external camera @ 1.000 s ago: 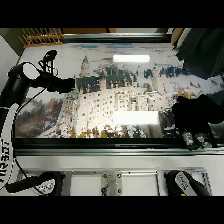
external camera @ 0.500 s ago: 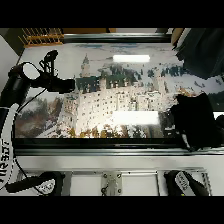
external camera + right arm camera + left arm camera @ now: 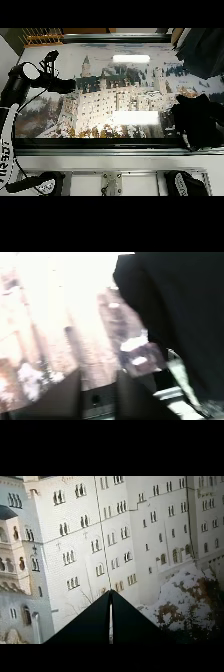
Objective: Fold the clothes and pants, and hang the long-sleeved shirts on hangers.
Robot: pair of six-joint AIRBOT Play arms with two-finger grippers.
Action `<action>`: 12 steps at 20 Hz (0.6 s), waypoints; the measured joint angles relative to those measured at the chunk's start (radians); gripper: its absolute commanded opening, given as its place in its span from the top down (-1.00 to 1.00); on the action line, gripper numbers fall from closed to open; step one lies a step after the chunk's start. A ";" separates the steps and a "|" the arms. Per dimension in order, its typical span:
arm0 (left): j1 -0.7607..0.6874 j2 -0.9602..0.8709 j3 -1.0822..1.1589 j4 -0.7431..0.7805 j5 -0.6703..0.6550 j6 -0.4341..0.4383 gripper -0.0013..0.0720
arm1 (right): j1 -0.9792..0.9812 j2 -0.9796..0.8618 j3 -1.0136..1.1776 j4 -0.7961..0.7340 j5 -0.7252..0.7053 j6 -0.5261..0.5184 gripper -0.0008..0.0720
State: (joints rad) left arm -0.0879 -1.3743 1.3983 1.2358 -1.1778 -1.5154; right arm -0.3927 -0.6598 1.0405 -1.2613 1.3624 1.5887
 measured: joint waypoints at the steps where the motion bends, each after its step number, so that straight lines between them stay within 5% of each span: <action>1: 0.000 0.000 0.000 -0.001 0.000 0.000 0.94 | 0.038 0.010 0.000 0.023 -0.006 -0.006 0.94; 12: 0.000 0.000 0.000 -0.001 0.000 0.002 0.94 | 0.161 0.033 0.000 0.088 -0.005 -0.022 0.94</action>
State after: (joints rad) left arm -0.0879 -1.3743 1.3983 1.2350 -1.1774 -1.5135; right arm -0.2314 -0.6266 1.0401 -1.1736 1.3579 1.5669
